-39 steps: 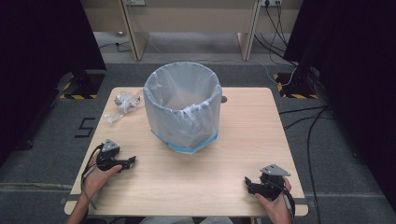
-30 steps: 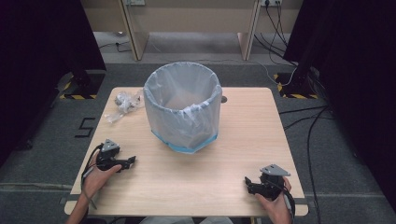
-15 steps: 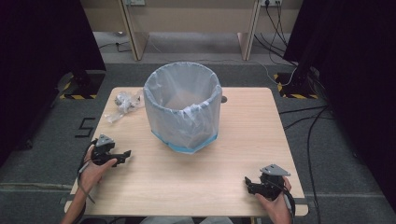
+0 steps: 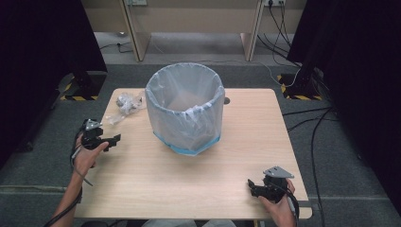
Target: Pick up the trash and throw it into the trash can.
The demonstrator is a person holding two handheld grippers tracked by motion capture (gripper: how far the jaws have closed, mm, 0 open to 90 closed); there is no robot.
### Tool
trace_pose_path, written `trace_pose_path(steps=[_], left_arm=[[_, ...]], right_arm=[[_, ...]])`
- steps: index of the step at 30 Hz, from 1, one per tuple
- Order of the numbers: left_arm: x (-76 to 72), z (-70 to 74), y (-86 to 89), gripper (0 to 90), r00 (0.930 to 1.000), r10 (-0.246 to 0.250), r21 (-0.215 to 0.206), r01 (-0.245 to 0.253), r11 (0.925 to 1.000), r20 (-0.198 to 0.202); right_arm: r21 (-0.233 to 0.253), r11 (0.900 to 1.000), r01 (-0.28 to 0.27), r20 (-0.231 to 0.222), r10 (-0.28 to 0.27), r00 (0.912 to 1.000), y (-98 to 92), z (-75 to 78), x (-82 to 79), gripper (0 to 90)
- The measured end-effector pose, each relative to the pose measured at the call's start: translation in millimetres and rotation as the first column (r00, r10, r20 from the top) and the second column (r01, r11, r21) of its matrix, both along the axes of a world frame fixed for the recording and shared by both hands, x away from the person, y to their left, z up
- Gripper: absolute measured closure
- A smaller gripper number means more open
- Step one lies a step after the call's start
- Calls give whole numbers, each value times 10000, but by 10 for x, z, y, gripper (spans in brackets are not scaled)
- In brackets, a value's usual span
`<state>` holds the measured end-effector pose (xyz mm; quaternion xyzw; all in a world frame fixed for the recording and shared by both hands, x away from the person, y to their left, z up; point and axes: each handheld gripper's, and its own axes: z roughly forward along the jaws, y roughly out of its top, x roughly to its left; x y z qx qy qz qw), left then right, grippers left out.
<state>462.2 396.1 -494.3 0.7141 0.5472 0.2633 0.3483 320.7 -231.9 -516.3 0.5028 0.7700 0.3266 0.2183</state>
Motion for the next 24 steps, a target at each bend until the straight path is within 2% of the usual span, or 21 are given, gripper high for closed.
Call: trace_pose_path(steps=[5,10,22,24], left_arm=[[191,-7,105,153,9993,360,-53,-361,9993,-81],[315,-28,165,160,9983,550,-72,-551,9985,-211],[565,-25,207,201,9955,903,-491,-916,9946,-284],[607,-32,191,217,9954,912,-451,-924,9947,-286]], right_arm=[[-3,10000,-9,-7,9,10000,0,0,1,145],[-6,10000,-28,-3,28,10000,0,0,2,145],[12,10000,-83,18,83,10000,1,-2,12,145],[3,10000,-91,30,91,10000,1,-3,14,145]])
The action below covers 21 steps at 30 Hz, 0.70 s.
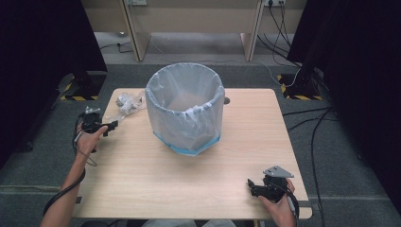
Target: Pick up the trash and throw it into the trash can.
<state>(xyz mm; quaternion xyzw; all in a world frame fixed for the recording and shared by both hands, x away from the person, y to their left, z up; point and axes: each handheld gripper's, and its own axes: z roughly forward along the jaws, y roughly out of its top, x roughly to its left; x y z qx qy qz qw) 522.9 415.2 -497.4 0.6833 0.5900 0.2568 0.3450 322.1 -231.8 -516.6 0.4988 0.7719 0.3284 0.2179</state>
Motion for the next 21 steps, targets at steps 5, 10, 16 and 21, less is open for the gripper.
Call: trace_pose_path(steps=[5,10,16,21], left_arm=[[81,-14,-53,253,10000,-1,-111,0,9999,-72],[147,-41,-62,279,9998,200,-249,-202,9995,-92],[242,-63,-77,364,9993,315,-95,-317,9995,-215],[266,-109,-71,628,9998,111,333,-106,9994,-148]], right_arm=[[-2,10000,-6,1,6,10000,0,0,2,145],[-17,10000,-15,-5,15,10000,1,1,4,145],[-18,10000,-64,-9,64,10000,1,2,10,145],[-20,10000,-69,-33,69,10000,1,3,10,145]])
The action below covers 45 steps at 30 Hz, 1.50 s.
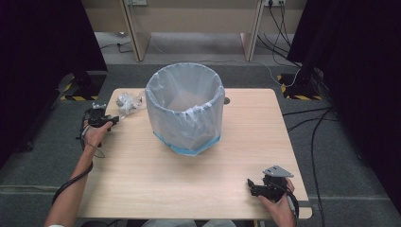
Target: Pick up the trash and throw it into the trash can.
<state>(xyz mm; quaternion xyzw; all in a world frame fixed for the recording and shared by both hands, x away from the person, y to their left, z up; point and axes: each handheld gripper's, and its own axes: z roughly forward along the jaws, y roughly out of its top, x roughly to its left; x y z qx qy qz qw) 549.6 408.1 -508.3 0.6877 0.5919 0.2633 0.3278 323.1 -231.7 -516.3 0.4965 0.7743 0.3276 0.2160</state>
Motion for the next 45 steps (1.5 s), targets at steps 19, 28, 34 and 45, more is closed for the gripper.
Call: trace_pose_path(steps=[19,28,34,45], left_arm=[[-164,235,-142,881,9876,-1179,-2,1185,9929,1039],[-237,554,-255,882,9725,-1703,137,1703,9853,1591],[-296,747,-307,885,9609,-2038,346,2009,9790,1873],[-422,1013,-332,886,9397,-2197,452,2155,9755,2620]], right_arm=[[18,10000,-5,-13,5,10000,3,0,4,145],[20,10000,-1,-15,1,10000,3,0,3,145],[18,10000,-3,-16,3,10000,3,0,3,145],[15,10000,-6,-11,6,10000,2,0,4,145]])
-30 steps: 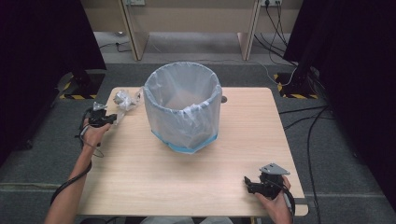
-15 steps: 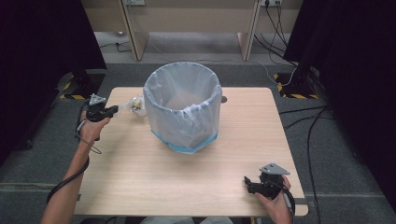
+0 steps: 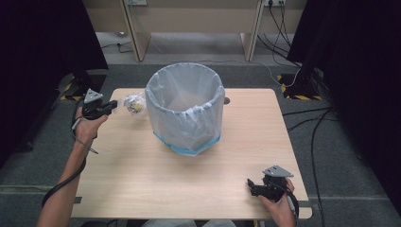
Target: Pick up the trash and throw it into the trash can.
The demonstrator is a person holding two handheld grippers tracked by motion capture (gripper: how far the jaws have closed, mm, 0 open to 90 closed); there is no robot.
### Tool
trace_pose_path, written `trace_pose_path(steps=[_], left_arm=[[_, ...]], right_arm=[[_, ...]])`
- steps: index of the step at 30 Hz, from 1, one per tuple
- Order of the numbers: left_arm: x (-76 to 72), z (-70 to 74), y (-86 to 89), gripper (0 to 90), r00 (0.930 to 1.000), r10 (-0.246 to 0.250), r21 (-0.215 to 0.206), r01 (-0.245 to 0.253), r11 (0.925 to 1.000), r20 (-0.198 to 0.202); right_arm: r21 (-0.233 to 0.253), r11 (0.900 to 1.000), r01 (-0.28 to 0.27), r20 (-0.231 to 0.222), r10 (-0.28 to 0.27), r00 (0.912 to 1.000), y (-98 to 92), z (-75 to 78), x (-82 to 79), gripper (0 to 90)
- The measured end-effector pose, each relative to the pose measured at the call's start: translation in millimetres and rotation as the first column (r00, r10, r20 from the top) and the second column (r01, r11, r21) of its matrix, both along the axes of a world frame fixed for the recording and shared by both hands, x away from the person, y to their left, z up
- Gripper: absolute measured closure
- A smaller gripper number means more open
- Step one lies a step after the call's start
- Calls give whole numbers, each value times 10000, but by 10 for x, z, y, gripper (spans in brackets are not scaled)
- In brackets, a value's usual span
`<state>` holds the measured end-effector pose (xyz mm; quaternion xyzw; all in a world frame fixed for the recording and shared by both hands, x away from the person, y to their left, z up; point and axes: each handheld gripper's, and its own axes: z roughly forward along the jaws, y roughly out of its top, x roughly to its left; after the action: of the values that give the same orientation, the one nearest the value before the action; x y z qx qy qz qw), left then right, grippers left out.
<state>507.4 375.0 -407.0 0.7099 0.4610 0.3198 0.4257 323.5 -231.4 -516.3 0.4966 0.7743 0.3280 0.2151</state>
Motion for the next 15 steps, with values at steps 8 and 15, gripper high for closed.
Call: trace_pose_path(steps=[8,15], left_arm=[[-126,292,-66,887,9966,-224,9,224,9997,796],[-187,591,-104,886,9899,-405,-153,429,9990,1359]], right_arm=[[2,10000,1,0,-1,10000,0,0,0,145],[16,10000,15,12,-15,10000,2,-2,1,145]])
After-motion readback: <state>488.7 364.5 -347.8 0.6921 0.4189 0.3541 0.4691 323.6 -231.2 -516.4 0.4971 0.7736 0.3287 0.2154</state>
